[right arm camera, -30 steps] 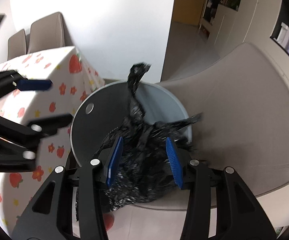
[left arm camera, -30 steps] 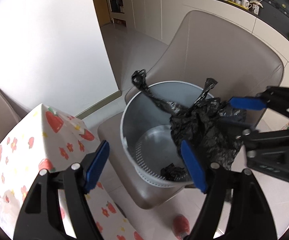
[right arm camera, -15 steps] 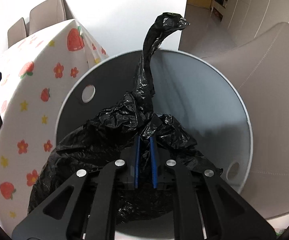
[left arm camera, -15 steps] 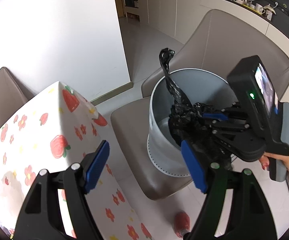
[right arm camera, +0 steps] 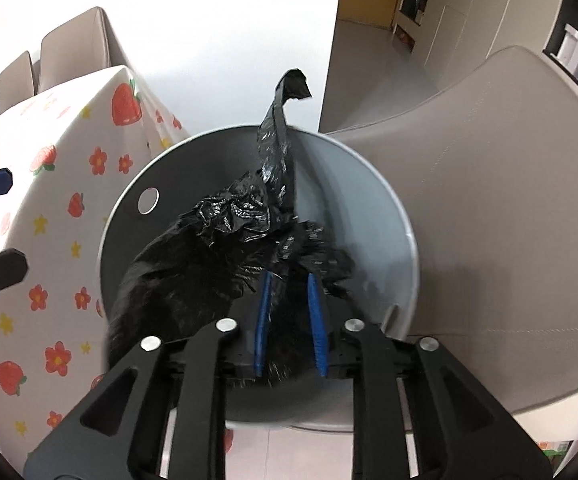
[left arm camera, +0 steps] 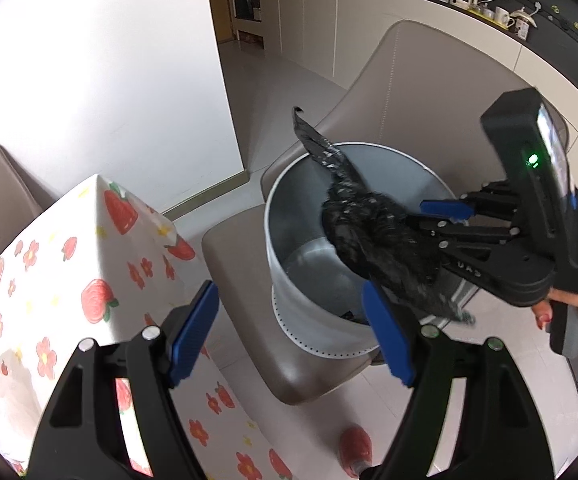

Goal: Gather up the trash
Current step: 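Push the black bag down into the bin with the right tool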

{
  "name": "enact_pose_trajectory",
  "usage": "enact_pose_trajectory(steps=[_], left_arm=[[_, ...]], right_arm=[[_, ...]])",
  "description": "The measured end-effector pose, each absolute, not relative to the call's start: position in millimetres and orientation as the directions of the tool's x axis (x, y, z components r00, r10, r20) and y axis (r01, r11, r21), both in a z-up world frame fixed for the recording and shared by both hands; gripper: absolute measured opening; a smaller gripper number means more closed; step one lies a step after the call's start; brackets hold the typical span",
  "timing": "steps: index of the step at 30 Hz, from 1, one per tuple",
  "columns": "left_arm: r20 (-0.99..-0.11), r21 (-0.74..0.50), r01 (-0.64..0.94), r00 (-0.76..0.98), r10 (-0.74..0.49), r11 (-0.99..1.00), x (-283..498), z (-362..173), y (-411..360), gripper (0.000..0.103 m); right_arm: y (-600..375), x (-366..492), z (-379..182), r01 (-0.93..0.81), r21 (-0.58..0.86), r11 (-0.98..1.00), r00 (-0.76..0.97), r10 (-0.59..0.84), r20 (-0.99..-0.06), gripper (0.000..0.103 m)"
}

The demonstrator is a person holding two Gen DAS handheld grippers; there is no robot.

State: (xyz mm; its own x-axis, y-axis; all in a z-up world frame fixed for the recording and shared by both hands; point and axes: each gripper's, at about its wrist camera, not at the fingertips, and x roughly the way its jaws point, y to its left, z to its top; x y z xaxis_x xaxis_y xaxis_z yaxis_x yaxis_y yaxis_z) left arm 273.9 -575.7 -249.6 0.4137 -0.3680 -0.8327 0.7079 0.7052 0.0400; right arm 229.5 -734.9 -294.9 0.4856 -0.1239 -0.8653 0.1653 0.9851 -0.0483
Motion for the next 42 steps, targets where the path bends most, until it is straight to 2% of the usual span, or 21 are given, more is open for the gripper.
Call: enact_pose_trajectory(steps=[16,23,25,27,32,37,42], left_arm=[[-0.820,0.024,0.745,0.396,-0.413,0.667,252.7,-238.4,-582.7,0.074],[-0.804,0.050,0.715,0.442,-0.396,0.697,244.2,-216.7,-540.0,0.074],[-0.799,0.053,0.695,0.460,-0.386,0.717,242.2,-209.7,-517.2,0.074],[-0.795,0.050,0.671,0.475,-0.377,0.740,239.8,-204.1,-491.2,0.074],[-0.792,0.039,0.582,0.514,-0.330,0.812,227.3,-190.3,-407.8,0.074],[-0.796,0.055,0.474,0.552,-0.247,0.879,201.9,-174.0,-306.1,0.075],[-0.790,0.095,0.365,0.594,-0.153,0.926,172.4,-150.8,-201.6,0.082]], right_arm=[[-725.9,180.6,-237.9,0.186,-0.086,0.979,0.538,-0.175,-0.824,0.023],[-687.1,181.5,-222.4,0.146,-0.084,0.986,0.561,-0.152,-0.813,0.023],[-667.0,180.1,-213.0,0.124,-0.081,0.989,0.574,-0.138,-0.807,0.024],[-640.5,177.1,-202.8,0.098,-0.077,0.992,0.590,-0.121,-0.798,0.034],[-555.7,169.5,-177.1,-0.018,-0.062,0.998,0.618,-0.038,-0.786,0.041],[-454.9,166.4,-156.4,-0.147,-0.028,0.989,0.629,0.072,-0.774,0.043],[-345.9,162.6,-137.2,-0.267,0.004,0.964,0.628,0.177,-0.758,0.046]])
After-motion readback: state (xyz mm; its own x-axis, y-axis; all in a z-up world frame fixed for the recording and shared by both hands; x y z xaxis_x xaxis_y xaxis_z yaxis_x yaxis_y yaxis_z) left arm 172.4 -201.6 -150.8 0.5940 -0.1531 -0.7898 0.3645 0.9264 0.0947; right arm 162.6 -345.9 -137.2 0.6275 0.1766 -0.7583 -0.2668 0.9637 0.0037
